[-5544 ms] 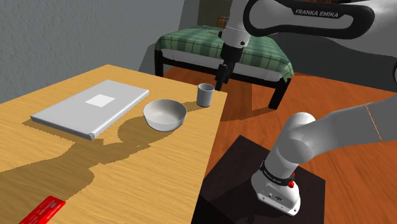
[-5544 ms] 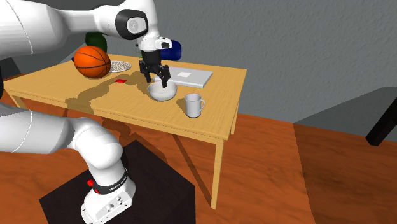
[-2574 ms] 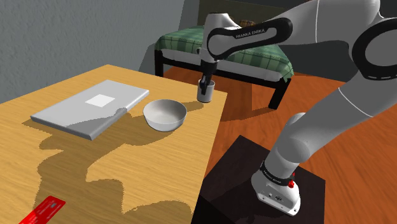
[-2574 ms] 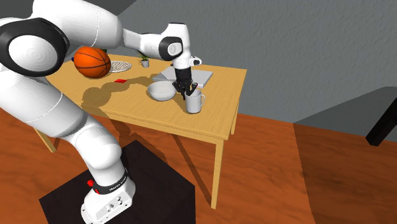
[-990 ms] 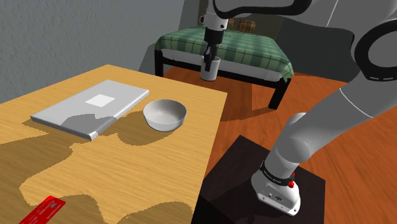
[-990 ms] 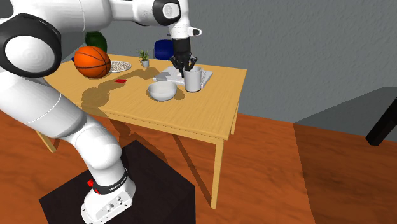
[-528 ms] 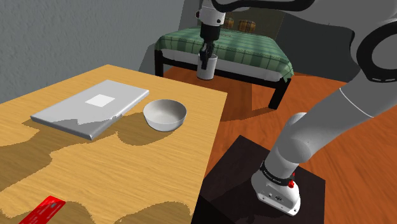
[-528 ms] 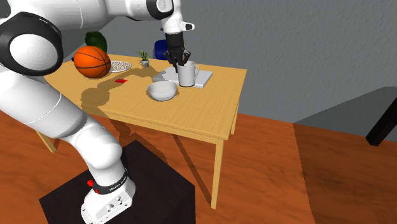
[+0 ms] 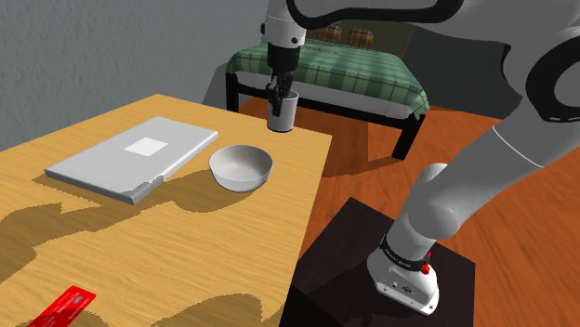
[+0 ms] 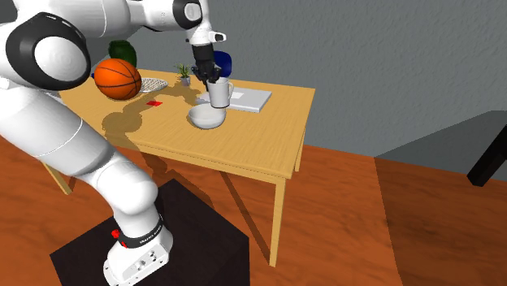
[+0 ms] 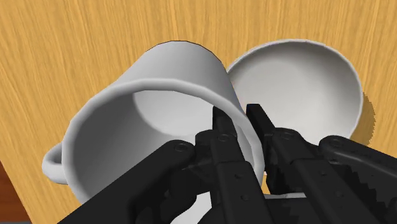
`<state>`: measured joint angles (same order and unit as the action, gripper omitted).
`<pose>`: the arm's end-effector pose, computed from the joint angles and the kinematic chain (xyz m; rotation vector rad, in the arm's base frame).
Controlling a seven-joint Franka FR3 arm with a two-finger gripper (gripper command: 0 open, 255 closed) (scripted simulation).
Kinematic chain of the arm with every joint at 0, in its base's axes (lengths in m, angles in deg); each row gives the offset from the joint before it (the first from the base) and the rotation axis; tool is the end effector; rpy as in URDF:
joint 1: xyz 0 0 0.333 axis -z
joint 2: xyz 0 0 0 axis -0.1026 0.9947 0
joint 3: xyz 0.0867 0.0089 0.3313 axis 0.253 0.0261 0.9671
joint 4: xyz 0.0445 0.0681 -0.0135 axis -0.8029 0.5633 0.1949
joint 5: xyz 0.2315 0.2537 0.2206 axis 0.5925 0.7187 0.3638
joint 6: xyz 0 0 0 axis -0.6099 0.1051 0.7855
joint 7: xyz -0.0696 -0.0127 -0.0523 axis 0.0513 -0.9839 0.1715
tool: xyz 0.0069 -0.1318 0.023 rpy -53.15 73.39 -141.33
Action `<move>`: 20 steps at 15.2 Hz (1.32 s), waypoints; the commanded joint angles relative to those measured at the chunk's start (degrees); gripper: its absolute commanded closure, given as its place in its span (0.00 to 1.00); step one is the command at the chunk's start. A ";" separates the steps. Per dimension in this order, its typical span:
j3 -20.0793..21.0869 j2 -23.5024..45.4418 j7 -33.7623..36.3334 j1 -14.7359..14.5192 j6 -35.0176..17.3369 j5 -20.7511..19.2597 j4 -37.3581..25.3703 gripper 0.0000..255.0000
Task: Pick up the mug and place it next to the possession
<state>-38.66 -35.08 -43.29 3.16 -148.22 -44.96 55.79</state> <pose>0.4403 0.1248 0.6024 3.0484 0.4623 0.0529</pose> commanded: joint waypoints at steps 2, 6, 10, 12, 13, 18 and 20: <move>3.12 0.88 4.54 -1.50 -1.08 0.73 0.26 1.00; 7.20 3.70 10.38 -3.27 -2.07 1.06 -1.44 1.00; 11.27 7.58 16.41 -4.99 -2.92 0.62 -4.21 1.00; 13.30 9.93 19.53 -5.86 -3.25 0.03 -5.99 1.00; 14.29 11.21 21.12 -6.32 -3.39 -0.37 -7.00 1.00; 18.89 18.72 29.33 -9.13 -3.56 -3.55 -13.14 1.00; 20.47 22.25 32.69 -10.61 -3.32 -5.38 -16.17 1.00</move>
<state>-19.07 -14.65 -12.50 -6.69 -152.15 -49.39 41.69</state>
